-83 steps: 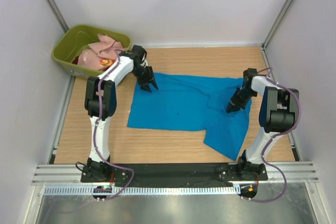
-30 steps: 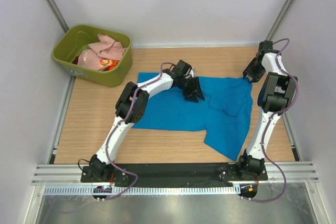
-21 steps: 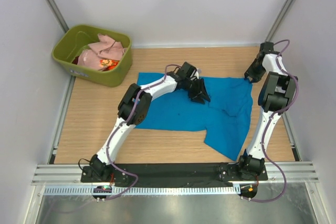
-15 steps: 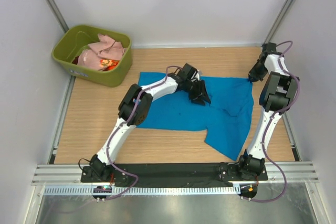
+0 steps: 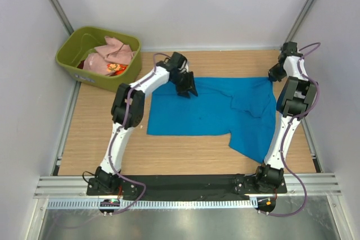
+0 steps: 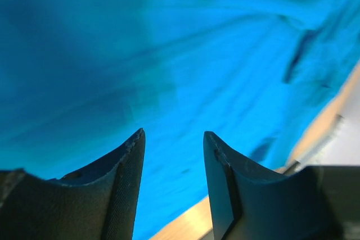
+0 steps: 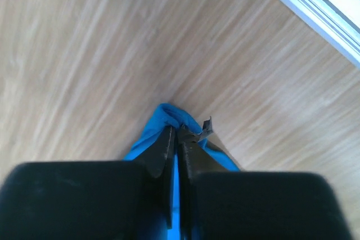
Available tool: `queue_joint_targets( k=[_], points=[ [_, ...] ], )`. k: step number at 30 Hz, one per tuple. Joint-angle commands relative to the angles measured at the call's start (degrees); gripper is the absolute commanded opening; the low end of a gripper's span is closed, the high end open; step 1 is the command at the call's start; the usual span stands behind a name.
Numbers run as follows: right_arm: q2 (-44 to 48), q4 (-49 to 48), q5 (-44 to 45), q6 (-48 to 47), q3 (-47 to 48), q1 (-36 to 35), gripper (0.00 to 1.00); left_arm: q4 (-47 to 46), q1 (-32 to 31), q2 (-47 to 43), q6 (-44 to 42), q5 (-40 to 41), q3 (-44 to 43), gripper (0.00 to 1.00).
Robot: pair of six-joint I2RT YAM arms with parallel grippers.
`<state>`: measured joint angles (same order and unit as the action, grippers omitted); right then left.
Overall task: Fold and stack the t-shirts
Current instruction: Fold the tshirt
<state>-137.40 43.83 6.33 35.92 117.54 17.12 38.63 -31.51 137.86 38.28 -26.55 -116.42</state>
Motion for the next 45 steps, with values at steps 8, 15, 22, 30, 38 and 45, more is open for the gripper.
queue_joint_targets(
  k=[8, 15, 22, 30, 38, 45],
  points=[
    [-2.8, 13.9, 3.8, -1.8, 9.9, -1.1, 0.62, 14.3, 4.2, -8.4, -9.6, 14.5, 1.7, 0.43],
    [14.0, 18.3, 15.6, -11.7, -0.4, -6.4, 0.79, 19.2, 4.3, -6.0, -10.2, 21.6, 1.5, 0.43],
    [25.1, 16.7, 8.6, -12.3, -13.9, -16.1, 0.79, 23.8, 7.7, 1.4, -10.9, 22.2, -4.8, 0.43],
    [35.0, 15.5, 3.1, -13.8, -31.7, -19.8, 0.78, 23.2, 14.2, 6.8, -10.9, 17.9, -9.1, 0.44],
    [42.7, 21.9, 5.6, -16.5, -38.6, -19.7, 0.77, 25.1, 15.2, 7.7, -13.0, 17.1, -15.9, 0.47],
    [54.5, 25.3, -1.9, -10.1, -51.0, -19.7, 0.65, 23.2, 12.9, -3.0, -11.4, 14.3, -7.7, 0.54]
  ],
)
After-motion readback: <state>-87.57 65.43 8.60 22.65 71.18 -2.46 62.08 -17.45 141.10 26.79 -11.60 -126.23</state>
